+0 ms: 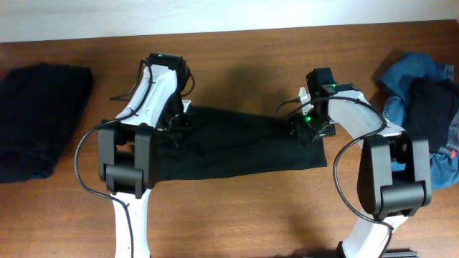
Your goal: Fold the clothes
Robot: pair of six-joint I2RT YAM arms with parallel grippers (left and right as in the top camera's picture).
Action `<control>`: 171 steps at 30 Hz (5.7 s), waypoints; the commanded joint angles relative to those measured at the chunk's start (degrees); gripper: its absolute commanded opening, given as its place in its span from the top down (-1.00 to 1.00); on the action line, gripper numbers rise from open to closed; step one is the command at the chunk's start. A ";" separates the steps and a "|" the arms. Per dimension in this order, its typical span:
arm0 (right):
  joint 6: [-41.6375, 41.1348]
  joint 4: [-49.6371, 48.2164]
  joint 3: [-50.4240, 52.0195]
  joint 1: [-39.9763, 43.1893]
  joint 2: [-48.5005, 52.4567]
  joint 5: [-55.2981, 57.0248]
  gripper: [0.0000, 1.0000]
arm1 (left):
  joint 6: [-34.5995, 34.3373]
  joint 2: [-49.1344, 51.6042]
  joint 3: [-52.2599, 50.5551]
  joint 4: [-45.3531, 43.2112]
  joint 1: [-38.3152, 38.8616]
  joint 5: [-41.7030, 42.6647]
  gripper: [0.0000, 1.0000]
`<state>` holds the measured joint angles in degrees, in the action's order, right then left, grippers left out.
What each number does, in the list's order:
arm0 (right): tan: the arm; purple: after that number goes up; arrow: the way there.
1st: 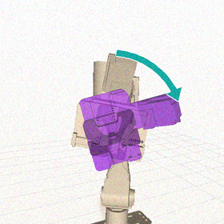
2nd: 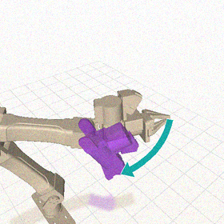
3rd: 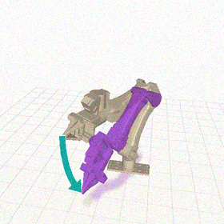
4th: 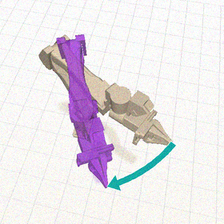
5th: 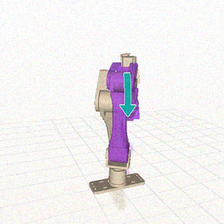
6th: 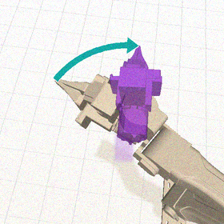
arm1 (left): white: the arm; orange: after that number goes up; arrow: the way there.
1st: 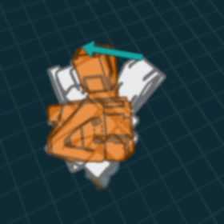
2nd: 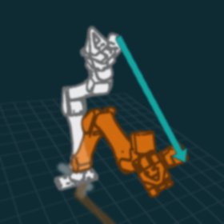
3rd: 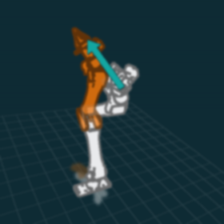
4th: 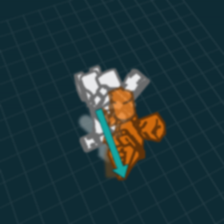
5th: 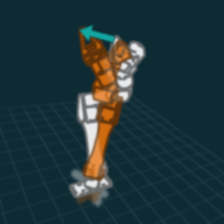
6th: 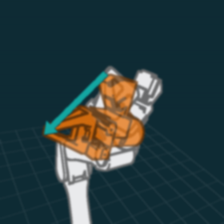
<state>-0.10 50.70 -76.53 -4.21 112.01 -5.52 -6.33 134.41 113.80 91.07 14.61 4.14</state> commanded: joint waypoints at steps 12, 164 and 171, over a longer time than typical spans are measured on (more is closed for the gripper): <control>-0.02 0.90 -7.91 0.09 -5.62 -1.38 -0.64 | -0.50 0.04 -7.37 -4.57 2.38 1.01 0.99; 0.68 -19.19 20.06 -11.04 -10.25 7.52 0.79 | 0.76 -3.89 -5.27 -2.93 -2.08 -1.97 0.83; 0.66 -17.59 20.06 -7.67 -10.25 9.03 0.84 | 0.76 -3.89 -7.98 -3.87 -4.35 -2.27 0.84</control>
<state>1.26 32.53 -56.97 -14.09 101.45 0.89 -5.04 132.31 107.50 87.53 11.40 2.87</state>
